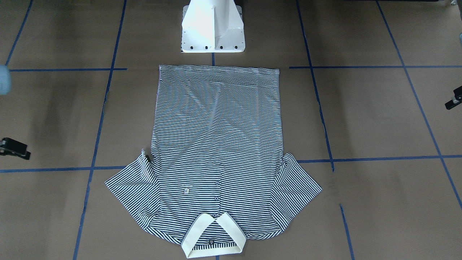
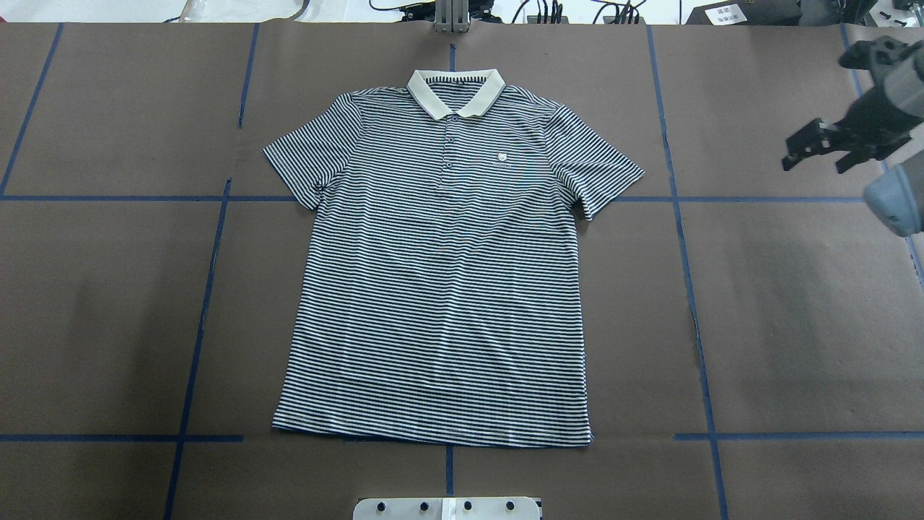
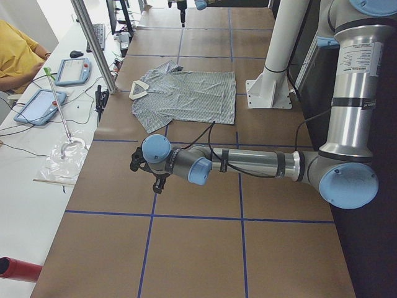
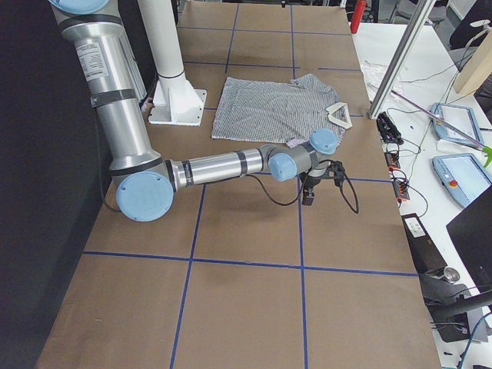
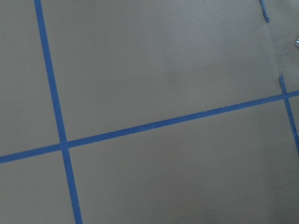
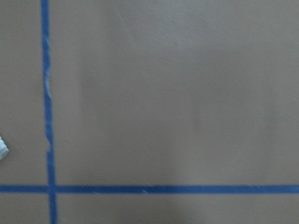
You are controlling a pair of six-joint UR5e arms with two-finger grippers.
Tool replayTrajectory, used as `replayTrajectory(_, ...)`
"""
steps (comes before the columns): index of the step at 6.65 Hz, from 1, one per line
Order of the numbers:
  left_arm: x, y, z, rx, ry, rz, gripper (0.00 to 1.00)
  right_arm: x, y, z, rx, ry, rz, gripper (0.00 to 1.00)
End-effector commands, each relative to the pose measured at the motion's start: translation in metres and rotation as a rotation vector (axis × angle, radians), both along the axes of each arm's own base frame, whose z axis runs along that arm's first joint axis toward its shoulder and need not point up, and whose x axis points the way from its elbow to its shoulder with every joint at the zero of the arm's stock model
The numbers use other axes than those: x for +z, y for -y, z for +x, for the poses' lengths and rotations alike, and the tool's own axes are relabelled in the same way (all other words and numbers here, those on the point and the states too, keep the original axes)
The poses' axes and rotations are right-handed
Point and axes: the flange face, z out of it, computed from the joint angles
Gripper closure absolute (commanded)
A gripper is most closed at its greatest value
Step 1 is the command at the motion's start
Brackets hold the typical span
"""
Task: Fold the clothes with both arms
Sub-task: 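Move the right gripper to the shoulder seam nearest it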
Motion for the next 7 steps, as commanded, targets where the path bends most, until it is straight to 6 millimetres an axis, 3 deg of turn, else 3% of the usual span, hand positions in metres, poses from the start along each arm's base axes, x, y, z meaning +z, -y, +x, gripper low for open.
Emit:
replayTrajectory(1, 0.003, 0.001, 0.001, -0.001, -0.003, 0.006, 0.00, -0.047, 0.044, -0.091, 0.208, 0.050, -0.054, 0.03)
replayTrajectory(2, 0.002, -0.001, 0.000, -0.001, -0.007, 0.007, 0.00, -0.048, 0.033, -0.126, 0.329, 0.076, -0.097, 0.09)
replayTrajectory(4, 0.003, -0.003, 0.001, 0.003, -0.010, 0.008, 0.00, -0.055, 0.019, -0.165, 0.334, 0.067, -0.103, 0.12)
replayTrajectory(7, 0.002, -0.005, 0.000, 0.002, -0.011, 0.009, 0.00, -0.052, -0.002, -0.195, 0.288, 0.061, -0.102, 0.18)
